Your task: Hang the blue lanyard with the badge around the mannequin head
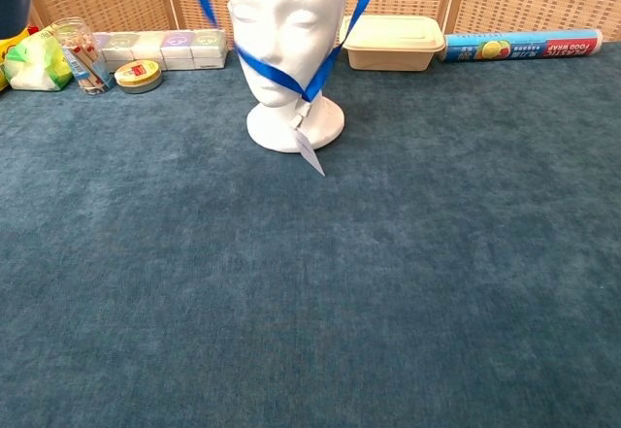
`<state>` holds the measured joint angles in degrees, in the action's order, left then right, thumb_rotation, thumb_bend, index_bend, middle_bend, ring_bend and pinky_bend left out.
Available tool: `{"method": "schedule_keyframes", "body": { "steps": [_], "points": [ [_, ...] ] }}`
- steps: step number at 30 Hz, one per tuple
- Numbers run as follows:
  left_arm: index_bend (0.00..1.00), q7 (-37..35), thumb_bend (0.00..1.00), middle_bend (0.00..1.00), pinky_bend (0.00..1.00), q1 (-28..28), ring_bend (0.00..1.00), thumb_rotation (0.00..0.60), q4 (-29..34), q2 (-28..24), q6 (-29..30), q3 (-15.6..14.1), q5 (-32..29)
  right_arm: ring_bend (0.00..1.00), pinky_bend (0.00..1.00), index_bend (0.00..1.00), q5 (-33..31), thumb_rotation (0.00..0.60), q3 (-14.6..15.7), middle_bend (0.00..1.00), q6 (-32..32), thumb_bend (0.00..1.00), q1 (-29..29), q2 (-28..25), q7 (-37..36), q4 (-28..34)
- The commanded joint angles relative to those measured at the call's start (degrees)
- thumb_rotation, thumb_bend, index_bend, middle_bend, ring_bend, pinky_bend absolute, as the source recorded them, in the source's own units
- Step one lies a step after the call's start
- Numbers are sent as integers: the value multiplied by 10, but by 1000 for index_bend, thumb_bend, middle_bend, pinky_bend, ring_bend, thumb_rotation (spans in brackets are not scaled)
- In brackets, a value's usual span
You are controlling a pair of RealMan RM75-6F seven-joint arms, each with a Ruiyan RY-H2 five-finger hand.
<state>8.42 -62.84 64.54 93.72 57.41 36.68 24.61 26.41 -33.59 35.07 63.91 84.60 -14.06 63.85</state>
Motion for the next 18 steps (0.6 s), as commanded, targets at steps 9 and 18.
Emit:
{"method": "schedule_keyframes", "body": {
  "steps": [9,18],
  "points": [
    [151,21,160,232,335,20,167,600,52,-33,-36,-9,-21,661,798,462,43,580,0,528,-36,436,-22,-27,-20,31],
    [151,17,160,230,314,43,165,600,109,-65,-26,-19,0,498,573,448,90,521,-20,445,-68,414,-58,-56,-77,77]
  ]
}}
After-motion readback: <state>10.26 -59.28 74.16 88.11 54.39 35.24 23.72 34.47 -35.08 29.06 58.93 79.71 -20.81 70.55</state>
